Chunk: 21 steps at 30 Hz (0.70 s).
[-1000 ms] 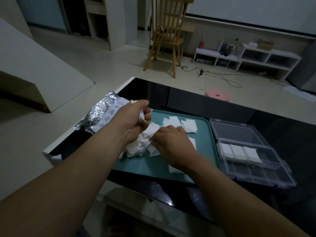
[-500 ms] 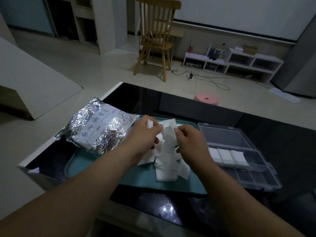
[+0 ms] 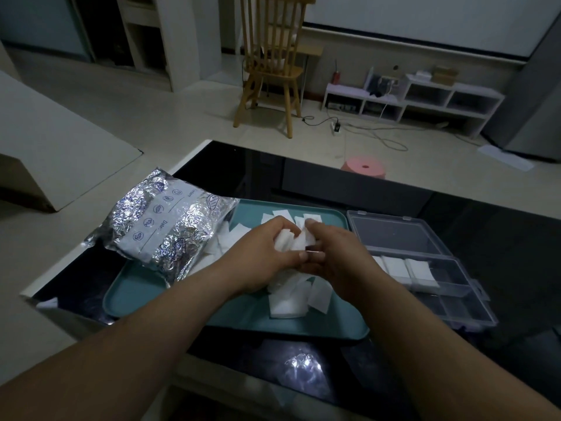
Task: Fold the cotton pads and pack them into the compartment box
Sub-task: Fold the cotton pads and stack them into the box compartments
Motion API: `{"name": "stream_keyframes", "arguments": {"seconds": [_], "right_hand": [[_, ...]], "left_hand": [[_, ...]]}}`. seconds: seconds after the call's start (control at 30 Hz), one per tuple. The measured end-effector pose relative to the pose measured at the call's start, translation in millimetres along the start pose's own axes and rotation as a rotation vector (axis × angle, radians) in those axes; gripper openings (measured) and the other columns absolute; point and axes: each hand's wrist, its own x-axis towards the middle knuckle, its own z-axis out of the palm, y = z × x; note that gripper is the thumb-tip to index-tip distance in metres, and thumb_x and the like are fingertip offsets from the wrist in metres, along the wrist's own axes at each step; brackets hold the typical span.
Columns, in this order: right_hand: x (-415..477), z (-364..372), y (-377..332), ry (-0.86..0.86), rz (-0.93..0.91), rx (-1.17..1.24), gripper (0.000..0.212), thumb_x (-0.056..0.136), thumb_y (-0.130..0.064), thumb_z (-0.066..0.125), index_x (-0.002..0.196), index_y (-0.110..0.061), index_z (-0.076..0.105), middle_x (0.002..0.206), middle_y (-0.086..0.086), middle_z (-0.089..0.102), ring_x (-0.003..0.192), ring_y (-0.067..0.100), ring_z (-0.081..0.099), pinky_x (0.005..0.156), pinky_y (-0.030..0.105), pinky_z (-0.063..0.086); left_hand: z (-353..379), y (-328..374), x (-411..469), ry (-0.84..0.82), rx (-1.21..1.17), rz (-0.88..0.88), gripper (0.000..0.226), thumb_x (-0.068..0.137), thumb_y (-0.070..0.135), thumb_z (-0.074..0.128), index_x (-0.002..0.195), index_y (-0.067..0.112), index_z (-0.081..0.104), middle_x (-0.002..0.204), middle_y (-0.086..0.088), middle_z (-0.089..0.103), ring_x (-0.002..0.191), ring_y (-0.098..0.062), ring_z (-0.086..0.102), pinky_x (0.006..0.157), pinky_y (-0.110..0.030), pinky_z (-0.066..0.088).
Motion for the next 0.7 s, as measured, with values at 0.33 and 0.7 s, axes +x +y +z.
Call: {"name": "stream_keyframes", "arguments": {"seconds": [0.33,0.7], "right_hand": [[0.7,-6.2,0.0,0.130,-0.086,-0.208,0.018,0.102,-0.021,0.065,0.107,-0.003,0.063,0.104,0.019,0.075,0.075,0.026,0.074,0.062,0.033,0.058],[-12.4,1.1,-2.7,-0.060,-0.089,-0.155,0.020,0.104,-0.018,0.061,0.087,-0.010,0.066,0.071,0.003,0.072,0.067,0.016,0.070,0.072,0.034,0.055]], "left_hand": [[-6.5,6.1,-1.6,0.090,-0.135,-0.004,0.017,0.099,0.044,0.063,0.112,0.035,0.057,0.093,0.001,0.066,0.063,-0.004,0.061,0.056,-0.019,0.049],[-8.0,10.0,-4.2,-0.019,-0.062,-0.021,0.031,0.091,0.042,0.074,0.104,0.028,0.050,0.096,-0.001,0.066,0.077,-0.012,0.058,0.062,-0.027,0.047]]}}
